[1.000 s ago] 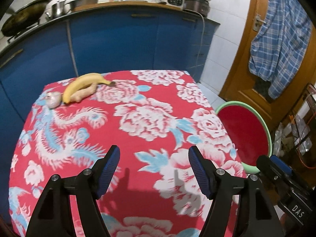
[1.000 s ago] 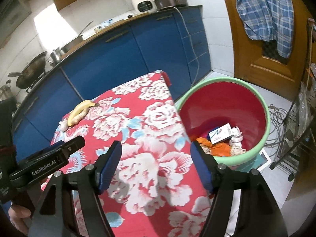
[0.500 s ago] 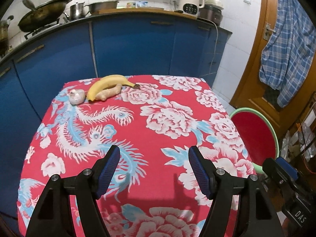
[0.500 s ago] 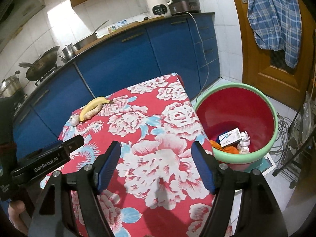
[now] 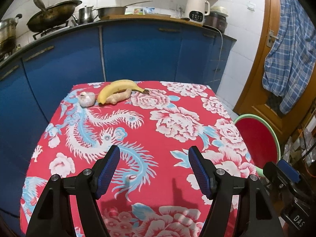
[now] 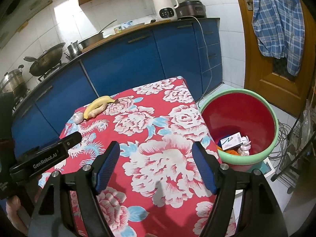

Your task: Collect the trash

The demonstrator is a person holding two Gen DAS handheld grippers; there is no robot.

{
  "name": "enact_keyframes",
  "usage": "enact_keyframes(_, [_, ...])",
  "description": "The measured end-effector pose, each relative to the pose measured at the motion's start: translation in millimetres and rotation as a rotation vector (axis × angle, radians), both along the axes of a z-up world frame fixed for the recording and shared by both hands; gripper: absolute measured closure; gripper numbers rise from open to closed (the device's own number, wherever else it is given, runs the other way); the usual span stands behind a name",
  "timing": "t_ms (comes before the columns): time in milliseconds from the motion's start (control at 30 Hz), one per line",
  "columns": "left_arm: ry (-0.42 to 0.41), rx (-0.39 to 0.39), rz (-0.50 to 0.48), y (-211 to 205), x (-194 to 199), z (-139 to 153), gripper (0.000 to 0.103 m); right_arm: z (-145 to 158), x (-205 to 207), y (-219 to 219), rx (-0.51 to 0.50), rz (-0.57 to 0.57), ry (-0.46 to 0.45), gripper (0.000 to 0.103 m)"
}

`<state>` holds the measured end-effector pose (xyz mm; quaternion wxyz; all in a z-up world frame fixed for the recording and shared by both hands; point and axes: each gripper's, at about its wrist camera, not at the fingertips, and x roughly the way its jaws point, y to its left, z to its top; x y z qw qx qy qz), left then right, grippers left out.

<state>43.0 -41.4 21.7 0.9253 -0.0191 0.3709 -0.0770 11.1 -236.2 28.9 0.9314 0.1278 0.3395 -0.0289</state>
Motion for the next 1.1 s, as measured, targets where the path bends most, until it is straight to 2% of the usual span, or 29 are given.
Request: enact_keyframes(1100, [-0.005, 0.006, 0.007, 2.7, -0.3, 2.0, 0.030, 0.7, 0.4, 0.9, -0.004, 0.002, -0.001, 0.028])
